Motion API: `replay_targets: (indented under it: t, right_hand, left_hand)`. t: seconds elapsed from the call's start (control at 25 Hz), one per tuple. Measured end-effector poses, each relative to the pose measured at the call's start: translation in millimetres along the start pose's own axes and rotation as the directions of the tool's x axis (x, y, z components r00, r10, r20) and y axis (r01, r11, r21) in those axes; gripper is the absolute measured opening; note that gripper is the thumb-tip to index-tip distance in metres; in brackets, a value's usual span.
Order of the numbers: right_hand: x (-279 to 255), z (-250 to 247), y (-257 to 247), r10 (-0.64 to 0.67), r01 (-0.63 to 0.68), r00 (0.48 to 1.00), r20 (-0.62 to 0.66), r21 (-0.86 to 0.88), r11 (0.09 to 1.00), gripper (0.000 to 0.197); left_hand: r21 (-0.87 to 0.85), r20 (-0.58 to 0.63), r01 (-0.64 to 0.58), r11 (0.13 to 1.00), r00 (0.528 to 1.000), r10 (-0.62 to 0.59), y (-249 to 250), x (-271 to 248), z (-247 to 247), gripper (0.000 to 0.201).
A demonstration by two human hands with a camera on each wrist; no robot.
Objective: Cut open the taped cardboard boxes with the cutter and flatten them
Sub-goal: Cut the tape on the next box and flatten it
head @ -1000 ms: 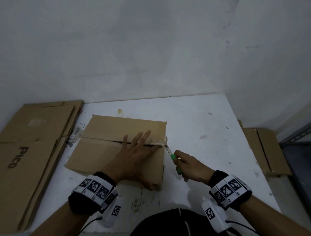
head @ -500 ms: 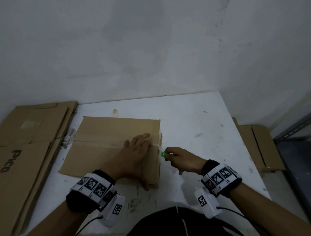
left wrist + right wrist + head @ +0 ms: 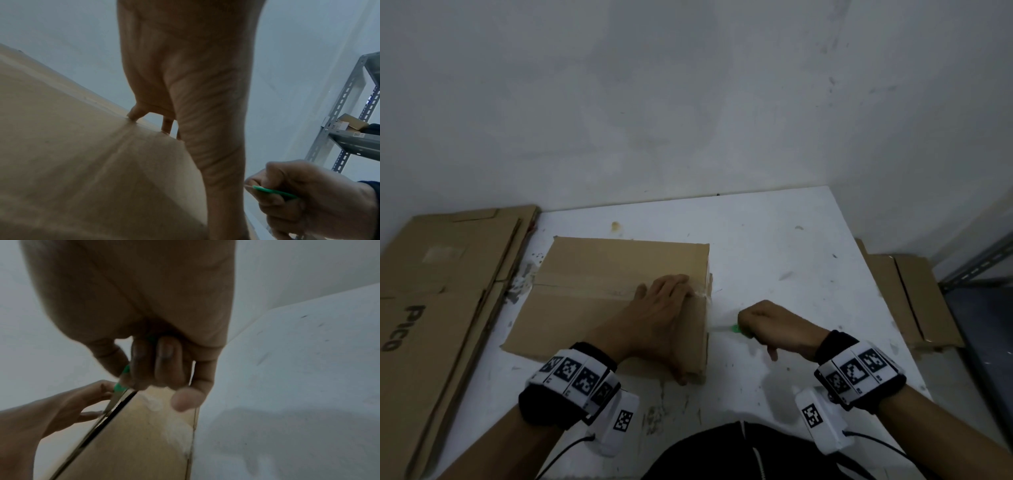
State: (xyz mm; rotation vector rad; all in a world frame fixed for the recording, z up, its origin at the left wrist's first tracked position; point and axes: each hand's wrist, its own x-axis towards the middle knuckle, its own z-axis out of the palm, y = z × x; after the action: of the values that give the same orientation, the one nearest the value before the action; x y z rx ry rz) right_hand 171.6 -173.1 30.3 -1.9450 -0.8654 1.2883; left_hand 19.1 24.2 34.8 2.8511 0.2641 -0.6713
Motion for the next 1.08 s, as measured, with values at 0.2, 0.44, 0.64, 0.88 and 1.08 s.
replay_targets:
  t: [0.2, 0.44, 0.64, 0.88, 1.08]
  right_hand:
    - [7.3, -3.0, -3.0, 0.076, -0.022, 0.957, -0.279, 0.190, 0.981, 0.024]
    - [5.1, 14.2, -14.3, 0.178, -0.091, 0.967, -0.183, 0.404, 0.910, 0.026]
    - [3.1, 30.4, -22.7, 0.248, -0.164, 0.961, -0.124, 0.468, 0.868, 0.023]
    - [9.1, 37.7, -33.2, 0.337, -0.227, 0.941, -0.044, 0.656, 0.720, 0.019]
    - [28.6, 20.3, -55.1, 0.285, -0.044, 0.925, -0.252, 0.674, 0.738, 0.019]
  left_hand:
    - [-0.046, -0.089, 0.032, 0.998, 0.995, -0.036, -0.8, 11.2, -1.3, 0.139]
    - [-0.031, -0.163, 0.108, 0.994, 0.980, -0.112, 2.5, 30.4, -1.0, 0.125]
    - [-0.268, -0.296, 0.381, 0.885, 0.841, -0.452, -65.0, 5.5, -3.1, 0.124]
    - [-0.582, -0.051, 0.637, 0.505, 0.591, -0.805, -147.1, -47.0, 17.2, 0.126]
    - [-0.587, -0.030, 0.629, 0.509, 0.611, -0.791, -126.4, -49.3, 23.7, 0.111]
